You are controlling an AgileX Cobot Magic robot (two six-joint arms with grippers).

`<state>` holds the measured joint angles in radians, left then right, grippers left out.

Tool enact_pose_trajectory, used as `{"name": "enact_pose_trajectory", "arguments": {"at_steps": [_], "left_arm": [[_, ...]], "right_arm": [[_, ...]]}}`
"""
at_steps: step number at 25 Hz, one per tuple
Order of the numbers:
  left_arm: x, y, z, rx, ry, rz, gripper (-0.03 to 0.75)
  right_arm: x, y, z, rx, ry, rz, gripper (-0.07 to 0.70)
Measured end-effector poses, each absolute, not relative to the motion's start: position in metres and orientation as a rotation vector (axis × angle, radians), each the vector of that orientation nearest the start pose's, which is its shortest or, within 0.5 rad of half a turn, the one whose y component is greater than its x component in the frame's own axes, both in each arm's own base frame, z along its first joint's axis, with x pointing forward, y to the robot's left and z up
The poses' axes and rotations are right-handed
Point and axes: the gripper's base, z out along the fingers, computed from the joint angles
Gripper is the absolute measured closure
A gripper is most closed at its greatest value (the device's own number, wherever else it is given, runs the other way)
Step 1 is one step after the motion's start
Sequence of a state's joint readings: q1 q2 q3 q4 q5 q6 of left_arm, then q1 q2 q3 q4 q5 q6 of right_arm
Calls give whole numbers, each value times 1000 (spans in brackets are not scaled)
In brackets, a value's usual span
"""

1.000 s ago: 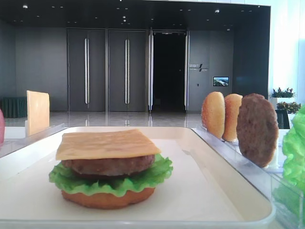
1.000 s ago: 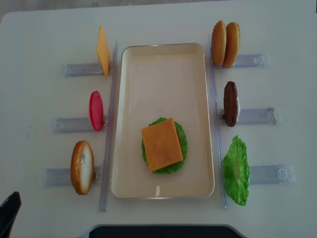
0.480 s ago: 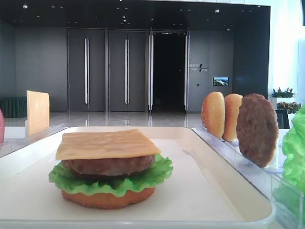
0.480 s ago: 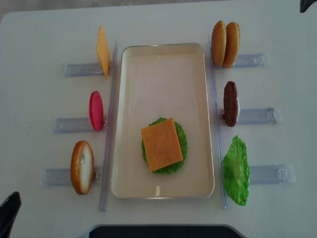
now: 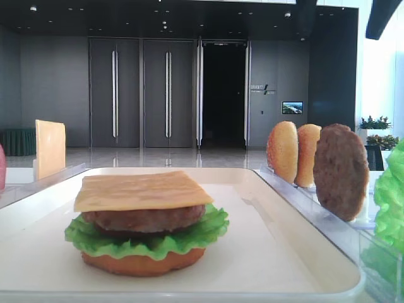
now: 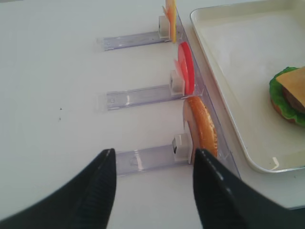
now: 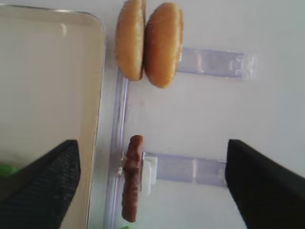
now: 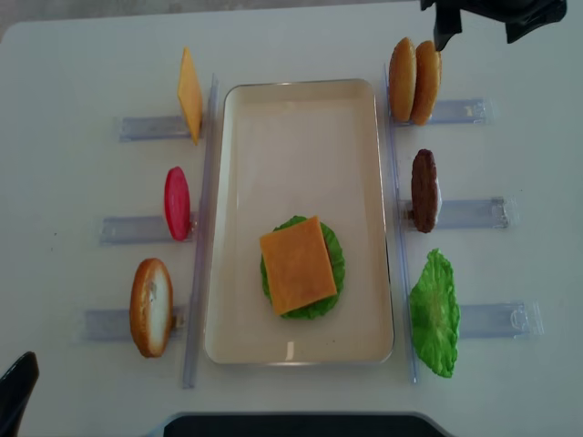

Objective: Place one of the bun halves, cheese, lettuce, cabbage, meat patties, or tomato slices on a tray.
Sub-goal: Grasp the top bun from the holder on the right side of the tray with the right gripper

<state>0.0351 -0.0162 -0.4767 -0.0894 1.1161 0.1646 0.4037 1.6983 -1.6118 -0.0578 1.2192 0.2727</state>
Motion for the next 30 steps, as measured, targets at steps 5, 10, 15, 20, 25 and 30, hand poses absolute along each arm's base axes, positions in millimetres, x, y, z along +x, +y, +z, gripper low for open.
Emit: {"name": "enact_pose_trajectory", "arguments": {"at_steps": [5,10,15,20,25,30], "left_arm": [[-7,-8,267,143,2099,12,318],[-7,-8,267,143,2099,12,318],[-7,-8,267,143,2099,12,318],[-7,-8,267,143,2098,12,323],[-7,-8,267,143,2098,12,350],[-7,-8,267,143,2098,12,376]], "right_arm": [[333,155,328,-259,2782,105,45],[343,162,323,-223,2751,157,45],[361,172,314,-210,2769,169,60],[377,180,299,-210,2796,163,62],[389,187,288,-203,2802,183,62],[401,192,277,-203,2812,178,62]]}}
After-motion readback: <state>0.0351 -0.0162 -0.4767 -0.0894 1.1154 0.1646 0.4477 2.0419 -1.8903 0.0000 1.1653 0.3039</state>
